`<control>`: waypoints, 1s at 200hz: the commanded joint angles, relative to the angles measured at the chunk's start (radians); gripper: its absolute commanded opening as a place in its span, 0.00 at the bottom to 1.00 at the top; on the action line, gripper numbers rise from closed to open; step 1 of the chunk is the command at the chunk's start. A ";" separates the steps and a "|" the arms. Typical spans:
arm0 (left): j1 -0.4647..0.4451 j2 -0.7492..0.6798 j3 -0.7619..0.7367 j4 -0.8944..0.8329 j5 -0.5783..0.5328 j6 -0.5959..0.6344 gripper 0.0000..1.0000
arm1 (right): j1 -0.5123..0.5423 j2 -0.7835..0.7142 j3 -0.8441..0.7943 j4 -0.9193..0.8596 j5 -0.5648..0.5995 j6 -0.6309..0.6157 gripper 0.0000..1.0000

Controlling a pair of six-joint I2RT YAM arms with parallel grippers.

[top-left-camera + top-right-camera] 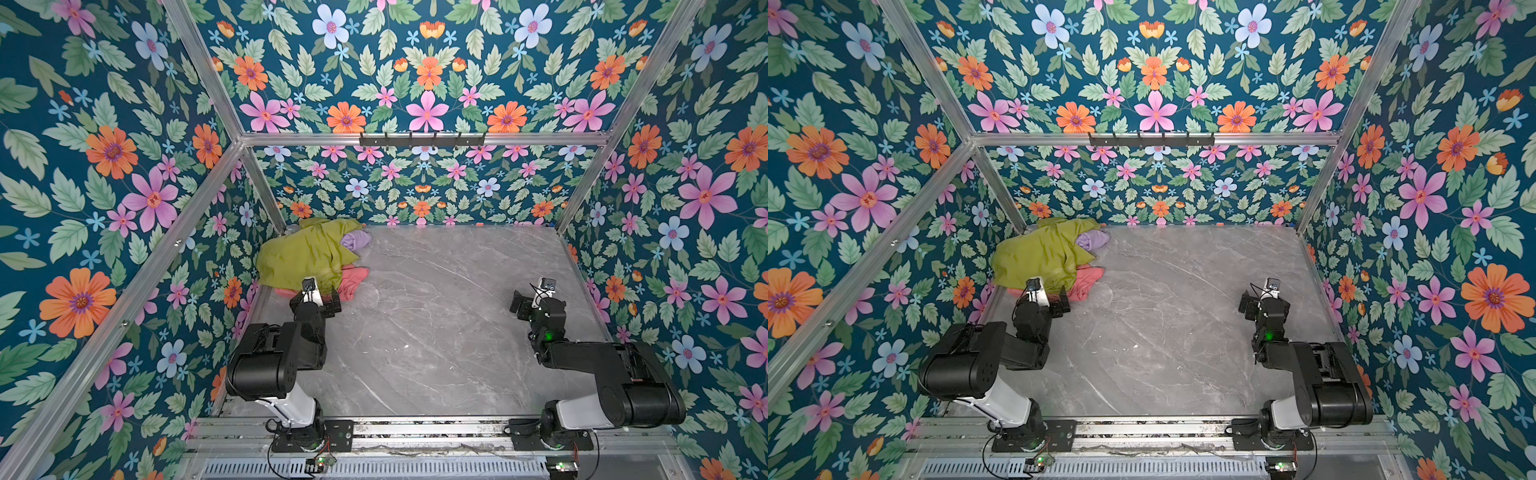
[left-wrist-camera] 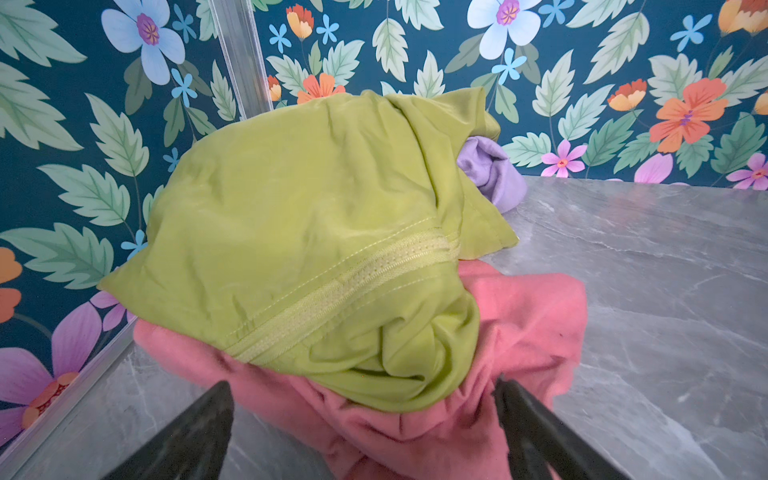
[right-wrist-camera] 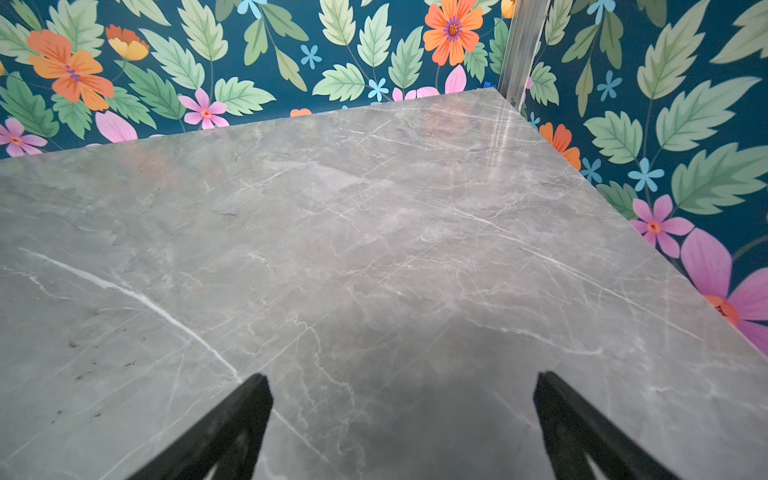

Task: Pick out a specific cloth from the pile
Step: 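Reach the left gripper to the pink cloth while the right arm approaches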

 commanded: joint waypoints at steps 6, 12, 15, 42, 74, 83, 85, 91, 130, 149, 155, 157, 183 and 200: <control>0.000 -0.035 -0.010 0.020 -0.016 0.004 1.00 | 0.007 -0.081 0.049 -0.137 0.011 -0.015 0.99; 0.000 -0.049 -0.010 0.009 -0.021 0.003 1.00 | 0.010 -0.102 0.059 -0.177 0.011 -0.014 0.99; 0.000 -0.056 -0.010 -0.001 -0.023 0.002 1.00 | 0.010 -0.111 0.065 -0.193 0.012 -0.011 0.99; 0.000 -0.133 0.024 -0.143 -0.051 -0.010 1.00 | 0.014 -0.174 0.081 -0.277 0.036 0.003 0.99; 0.000 -0.197 0.094 -0.364 -0.139 -0.008 1.00 | 0.018 -0.236 0.090 -0.345 0.064 0.037 0.99; 0.000 -0.210 0.115 -0.413 -0.185 -0.010 1.00 | 0.018 -0.249 0.091 -0.361 0.063 0.049 0.99; 0.000 -0.212 0.119 -0.423 -0.192 -0.010 1.00 | 0.018 -0.251 0.093 -0.364 0.062 0.052 0.99; 0.000 -0.220 0.130 -0.447 -0.206 -0.010 1.00 | 0.017 -0.259 0.093 -0.373 0.058 0.060 0.99; -0.001 -0.263 0.260 -0.710 -0.180 -0.060 1.00 | 0.040 -0.279 0.112 -0.414 0.035 0.104 0.99; -0.014 -0.239 0.382 -0.919 -0.137 -0.074 1.00 | 0.072 -0.278 0.129 -0.441 0.036 0.103 0.99; -0.024 -0.227 0.420 -0.978 -0.139 -0.076 1.00 | 0.093 -0.277 0.141 -0.461 0.059 0.095 0.99; -0.027 -0.223 0.432 -0.996 -0.139 -0.076 1.00 | 0.099 -0.276 0.144 -0.469 0.065 0.092 0.99; -0.072 -0.186 0.532 -1.149 -0.152 -0.082 1.00 | 0.153 -0.259 0.210 -0.580 0.107 0.095 0.99; -0.105 -0.167 0.572 -1.218 -0.162 -0.090 1.00 | 0.155 -0.254 0.237 -0.633 0.072 0.169 0.99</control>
